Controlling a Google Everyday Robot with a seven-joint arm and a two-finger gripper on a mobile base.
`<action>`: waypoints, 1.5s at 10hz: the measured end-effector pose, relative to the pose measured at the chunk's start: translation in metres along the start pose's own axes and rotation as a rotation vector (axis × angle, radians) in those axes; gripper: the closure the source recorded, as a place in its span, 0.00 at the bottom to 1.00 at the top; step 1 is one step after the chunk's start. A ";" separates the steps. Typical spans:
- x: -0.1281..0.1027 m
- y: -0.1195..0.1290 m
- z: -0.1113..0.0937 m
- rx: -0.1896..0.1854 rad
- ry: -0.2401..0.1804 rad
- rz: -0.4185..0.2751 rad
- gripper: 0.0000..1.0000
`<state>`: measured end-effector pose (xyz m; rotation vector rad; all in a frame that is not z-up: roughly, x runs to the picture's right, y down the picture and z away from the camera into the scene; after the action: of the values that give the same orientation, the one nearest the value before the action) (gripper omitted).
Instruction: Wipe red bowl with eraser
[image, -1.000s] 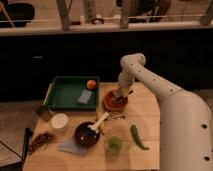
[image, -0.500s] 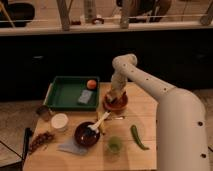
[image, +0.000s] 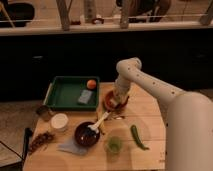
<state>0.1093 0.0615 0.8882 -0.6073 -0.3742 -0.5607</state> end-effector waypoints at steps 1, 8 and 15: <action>0.010 0.004 -0.005 0.007 0.008 0.018 1.00; 0.025 -0.042 -0.007 0.038 0.023 0.035 1.00; -0.016 -0.015 0.002 -0.038 -0.058 -0.141 1.00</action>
<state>0.0871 0.0585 0.8881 -0.6378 -0.4645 -0.6878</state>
